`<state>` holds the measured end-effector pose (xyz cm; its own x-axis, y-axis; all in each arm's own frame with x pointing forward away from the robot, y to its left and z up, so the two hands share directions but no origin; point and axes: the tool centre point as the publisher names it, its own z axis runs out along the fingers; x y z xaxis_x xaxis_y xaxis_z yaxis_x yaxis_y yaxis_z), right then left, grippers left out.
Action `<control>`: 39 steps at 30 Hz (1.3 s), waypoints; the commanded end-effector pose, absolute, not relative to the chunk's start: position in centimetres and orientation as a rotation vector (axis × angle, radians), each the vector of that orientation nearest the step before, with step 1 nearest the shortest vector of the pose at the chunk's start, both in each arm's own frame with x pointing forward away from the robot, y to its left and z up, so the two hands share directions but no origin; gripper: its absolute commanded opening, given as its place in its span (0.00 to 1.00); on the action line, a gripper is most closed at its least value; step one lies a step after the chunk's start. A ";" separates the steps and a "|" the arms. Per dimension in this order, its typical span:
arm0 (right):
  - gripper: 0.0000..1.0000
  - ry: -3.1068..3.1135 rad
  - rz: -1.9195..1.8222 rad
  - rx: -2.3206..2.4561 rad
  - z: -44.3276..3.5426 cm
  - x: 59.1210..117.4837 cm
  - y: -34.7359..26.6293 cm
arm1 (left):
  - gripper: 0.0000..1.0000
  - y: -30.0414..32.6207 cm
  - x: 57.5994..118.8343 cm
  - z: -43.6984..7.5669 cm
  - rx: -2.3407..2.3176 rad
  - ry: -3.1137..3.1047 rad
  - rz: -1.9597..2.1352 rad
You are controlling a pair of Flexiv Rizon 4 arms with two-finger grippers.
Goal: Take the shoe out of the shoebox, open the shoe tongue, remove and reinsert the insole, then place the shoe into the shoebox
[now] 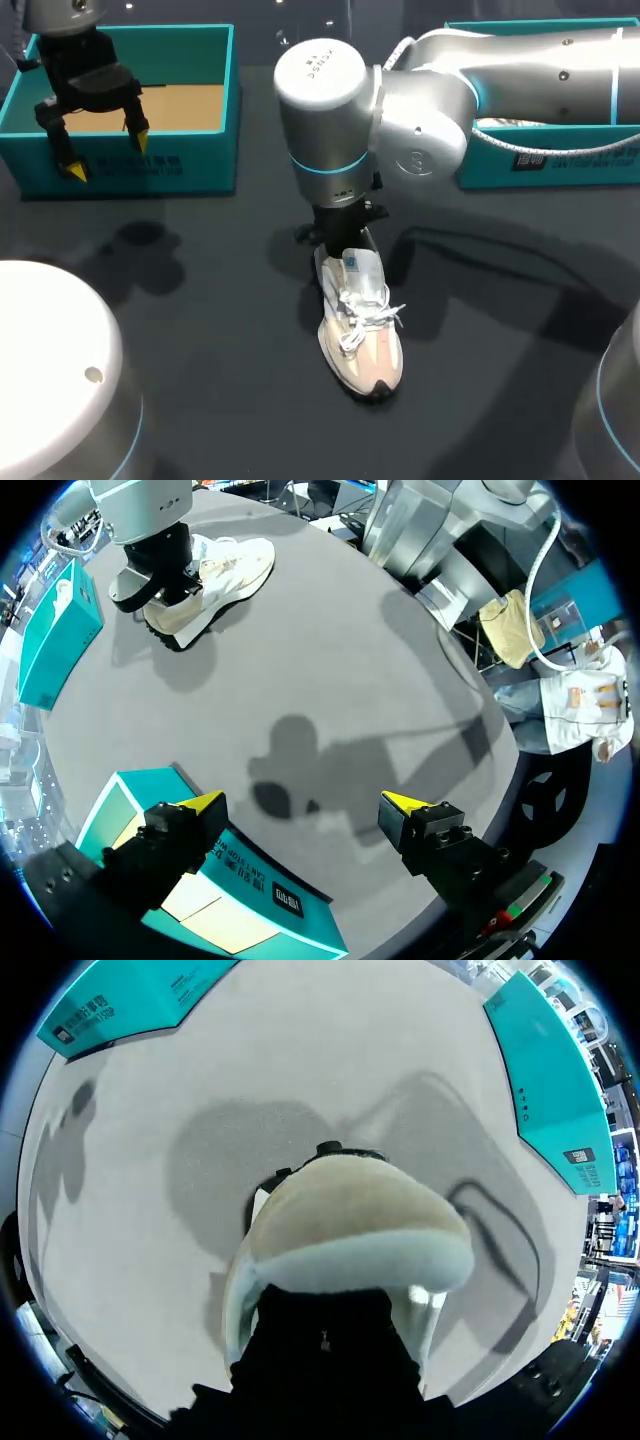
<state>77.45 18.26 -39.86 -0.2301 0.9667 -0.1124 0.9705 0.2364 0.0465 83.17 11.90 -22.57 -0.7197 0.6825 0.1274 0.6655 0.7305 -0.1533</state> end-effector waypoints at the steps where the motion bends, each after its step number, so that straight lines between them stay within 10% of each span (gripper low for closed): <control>1: 0.00 2.382 -0.017 1.888 -39.3 76.3 17.3 | 1.00 12.0 83.0 -22.5 -1.085 -2.759 0.140; 15: 0.00 2.527 -0.143 1.905 -35.5 76.2 18.0 | 1.00 12.0 83.0 -22.5 -1.085 -2.759 0.140; 36: 0.50 2.545 -0.282 1.981 -35.5 74.2 18.0 | 1.00 12.0 83.0 -22.5 -1.085 -2.759 0.140; 39: 0.77 2.540 -0.296 1.992 -35.4 73.9 17.8 | 1.00 12.0 83.0 -22.5 -1.085 -2.759 0.140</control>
<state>74.10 17.83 -35.42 -0.2430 0.9695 -0.0318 0.9512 0.2318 -0.2036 83.17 11.91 -22.58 -0.7198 0.6824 0.1272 0.6655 0.7305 -0.1534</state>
